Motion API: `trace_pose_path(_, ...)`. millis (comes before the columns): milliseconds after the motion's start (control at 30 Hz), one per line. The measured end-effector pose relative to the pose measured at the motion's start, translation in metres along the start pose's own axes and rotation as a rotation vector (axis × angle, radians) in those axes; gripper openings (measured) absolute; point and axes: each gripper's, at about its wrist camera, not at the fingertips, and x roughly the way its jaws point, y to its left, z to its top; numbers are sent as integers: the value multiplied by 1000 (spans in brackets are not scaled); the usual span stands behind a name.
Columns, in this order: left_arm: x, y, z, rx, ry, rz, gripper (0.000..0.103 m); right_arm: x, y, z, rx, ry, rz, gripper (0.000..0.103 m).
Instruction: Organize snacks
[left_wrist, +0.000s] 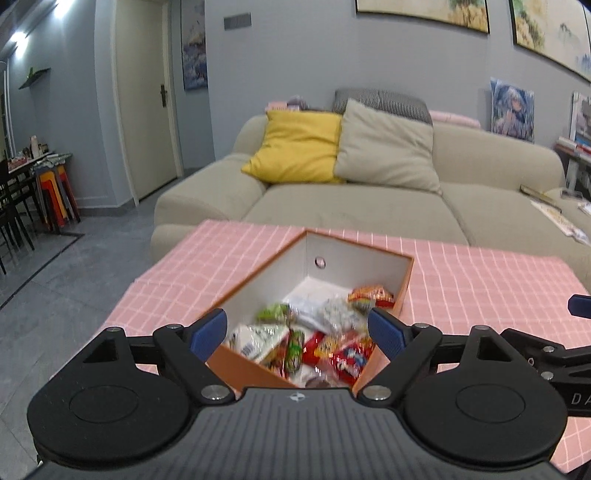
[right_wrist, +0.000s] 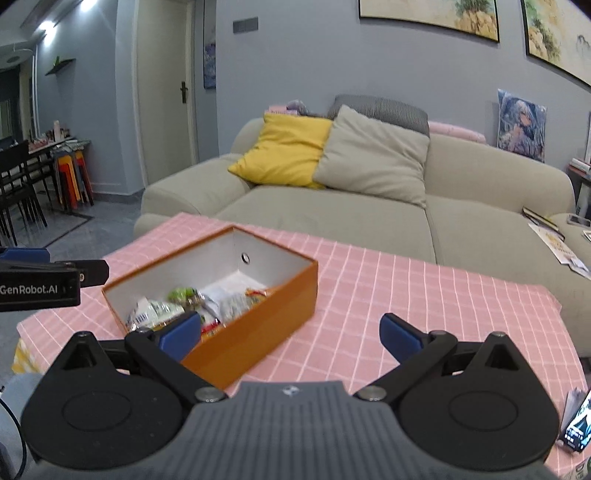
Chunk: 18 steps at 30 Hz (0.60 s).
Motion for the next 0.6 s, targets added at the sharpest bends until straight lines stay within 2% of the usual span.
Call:
trace_pose_path(267, 16, -7, -19, 31, 91, 8, 101, 17, 1, -13, -33, 46, -3, 99)
trace_pose_path(600, 23, -8, -22, 41, 131, 17, 101, 28, 0, -20, -25, 77, -2, 99)
